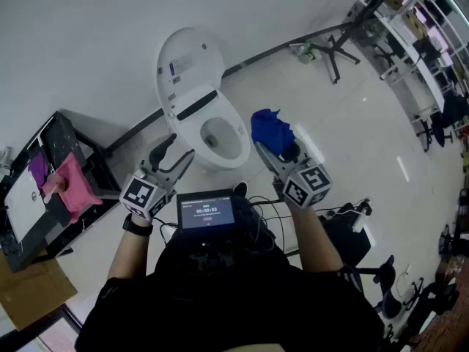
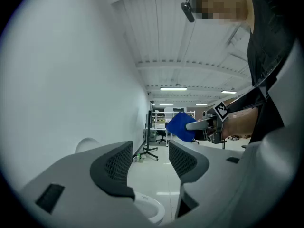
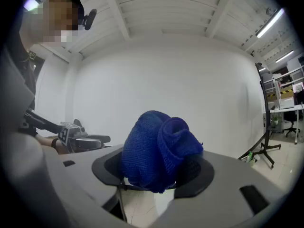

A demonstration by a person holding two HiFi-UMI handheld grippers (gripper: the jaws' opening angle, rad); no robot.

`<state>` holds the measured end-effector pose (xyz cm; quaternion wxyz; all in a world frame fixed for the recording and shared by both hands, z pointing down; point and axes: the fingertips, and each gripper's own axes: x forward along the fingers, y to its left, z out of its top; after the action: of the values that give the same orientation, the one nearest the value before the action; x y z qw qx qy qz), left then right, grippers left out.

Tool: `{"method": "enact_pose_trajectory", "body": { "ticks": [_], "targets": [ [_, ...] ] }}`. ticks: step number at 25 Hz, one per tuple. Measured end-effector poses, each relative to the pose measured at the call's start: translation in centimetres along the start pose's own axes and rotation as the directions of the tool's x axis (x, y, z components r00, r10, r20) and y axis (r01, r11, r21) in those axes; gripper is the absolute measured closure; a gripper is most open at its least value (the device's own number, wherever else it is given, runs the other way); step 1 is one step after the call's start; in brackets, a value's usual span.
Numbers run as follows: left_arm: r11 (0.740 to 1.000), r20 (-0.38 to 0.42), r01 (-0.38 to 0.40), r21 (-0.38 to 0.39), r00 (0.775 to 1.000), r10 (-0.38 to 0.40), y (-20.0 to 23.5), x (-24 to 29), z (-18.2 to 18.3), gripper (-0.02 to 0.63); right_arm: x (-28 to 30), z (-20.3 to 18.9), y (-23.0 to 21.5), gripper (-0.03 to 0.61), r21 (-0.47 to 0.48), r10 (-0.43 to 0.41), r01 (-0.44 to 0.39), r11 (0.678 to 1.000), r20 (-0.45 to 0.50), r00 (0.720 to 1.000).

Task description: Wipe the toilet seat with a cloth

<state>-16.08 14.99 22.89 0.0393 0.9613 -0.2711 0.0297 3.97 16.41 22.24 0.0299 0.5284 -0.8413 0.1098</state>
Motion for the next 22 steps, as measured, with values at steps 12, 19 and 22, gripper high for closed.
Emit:
{"method": "enact_pose_trajectory", "body": {
  "ticks": [12, 19, 22],
  "targets": [
    [1.0, -0.039, -0.005, 0.025, 0.999, 0.006, 0.7, 2.4, -0.6, 0.38, 1.9, -0.6, -2.7, 0.302, -0.022, 0.014, -0.014, 1.0, -0.037, 0.999],
    [1.0, -0.093, 0.005, 0.027, 0.996, -0.003, 2.5, 5.9, -3.0, 0.38, 6.1, -2.9, -6.2, 0.302, -0.027, 0.042, -0.045, 0.999, -0.101, 0.994],
    [1.0, -0.125, 0.0, 0.002, 0.992, 0.001, 3.6, 8.0, -4.3, 0.38, 8.3, -4.9, -8.4, 0.302, -0.011, 0.057, -0.059, 0.998, -0.14, 0.989]
  ]
}}
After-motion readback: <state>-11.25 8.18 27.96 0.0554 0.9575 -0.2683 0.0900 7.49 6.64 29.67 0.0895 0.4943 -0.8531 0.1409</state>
